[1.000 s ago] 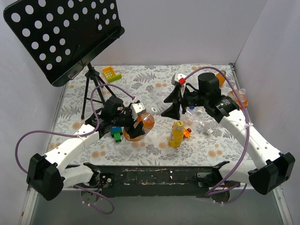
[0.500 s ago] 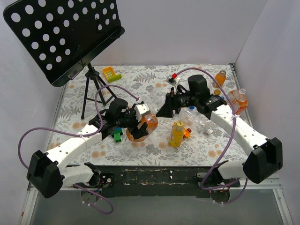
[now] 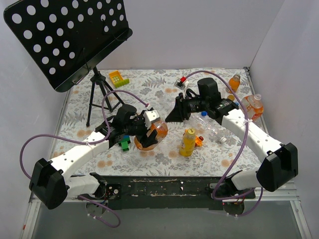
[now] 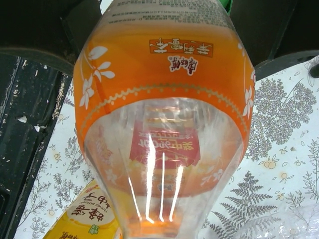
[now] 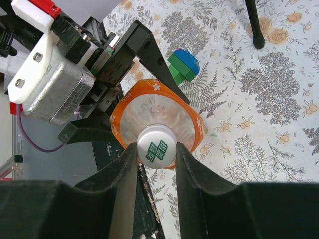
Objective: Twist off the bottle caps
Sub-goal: Unscrew the bottle cap from the plastic bottle.
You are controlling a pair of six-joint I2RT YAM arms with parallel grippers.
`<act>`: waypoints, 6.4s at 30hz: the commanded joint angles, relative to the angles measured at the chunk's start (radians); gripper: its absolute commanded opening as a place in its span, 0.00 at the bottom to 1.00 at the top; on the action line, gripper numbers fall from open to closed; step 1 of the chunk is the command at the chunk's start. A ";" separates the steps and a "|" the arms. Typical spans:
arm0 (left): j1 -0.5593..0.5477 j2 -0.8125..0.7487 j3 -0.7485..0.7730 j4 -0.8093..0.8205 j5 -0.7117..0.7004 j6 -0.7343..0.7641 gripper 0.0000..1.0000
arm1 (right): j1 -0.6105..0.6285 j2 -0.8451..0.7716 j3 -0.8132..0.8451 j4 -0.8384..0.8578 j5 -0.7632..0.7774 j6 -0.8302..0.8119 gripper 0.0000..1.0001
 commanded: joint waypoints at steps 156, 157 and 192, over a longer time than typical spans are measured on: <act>0.023 -0.072 0.088 -0.059 0.350 0.025 0.00 | 0.059 0.156 0.475 -1.022 -0.324 -1.749 0.03; 0.025 -0.070 0.088 -0.062 0.359 0.027 0.00 | 0.059 0.134 0.449 -1.018 -0.288 -1.861 0.04; 0.025 -0.086 0.084 -0.008 0.176 -0.026 0.00 | 0.045 -0.099 0.052 0.003 0.072 0.074 0.64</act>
